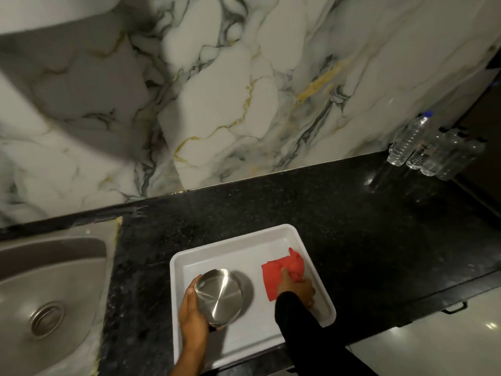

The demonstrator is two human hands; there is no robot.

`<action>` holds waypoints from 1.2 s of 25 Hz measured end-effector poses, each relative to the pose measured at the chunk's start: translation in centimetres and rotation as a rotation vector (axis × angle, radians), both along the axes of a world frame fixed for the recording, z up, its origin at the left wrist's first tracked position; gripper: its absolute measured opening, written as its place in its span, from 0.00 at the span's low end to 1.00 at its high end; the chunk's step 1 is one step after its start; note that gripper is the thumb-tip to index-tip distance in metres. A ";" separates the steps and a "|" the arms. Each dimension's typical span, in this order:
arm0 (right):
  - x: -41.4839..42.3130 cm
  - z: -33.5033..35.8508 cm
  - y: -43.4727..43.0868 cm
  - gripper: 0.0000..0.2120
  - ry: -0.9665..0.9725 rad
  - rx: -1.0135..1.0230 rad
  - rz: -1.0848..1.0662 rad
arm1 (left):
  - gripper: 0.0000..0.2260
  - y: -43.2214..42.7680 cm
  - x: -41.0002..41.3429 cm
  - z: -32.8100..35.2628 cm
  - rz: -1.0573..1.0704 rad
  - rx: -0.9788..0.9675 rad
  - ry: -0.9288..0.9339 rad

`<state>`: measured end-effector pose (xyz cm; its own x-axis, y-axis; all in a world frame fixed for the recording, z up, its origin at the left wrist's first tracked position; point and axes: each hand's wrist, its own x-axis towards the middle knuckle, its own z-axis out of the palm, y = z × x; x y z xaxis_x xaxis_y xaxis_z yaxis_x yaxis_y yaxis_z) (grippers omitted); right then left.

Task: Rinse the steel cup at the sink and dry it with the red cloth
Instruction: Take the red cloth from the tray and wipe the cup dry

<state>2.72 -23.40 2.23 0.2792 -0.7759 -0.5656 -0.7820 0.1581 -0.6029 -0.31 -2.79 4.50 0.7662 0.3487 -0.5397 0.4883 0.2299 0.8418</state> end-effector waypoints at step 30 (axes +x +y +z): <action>6.5 7.0 58.6 0.17 -0.334 -0.403 1.918 | 0.16 51.9 7.6 -1.6 -0.127 0.192 -0.253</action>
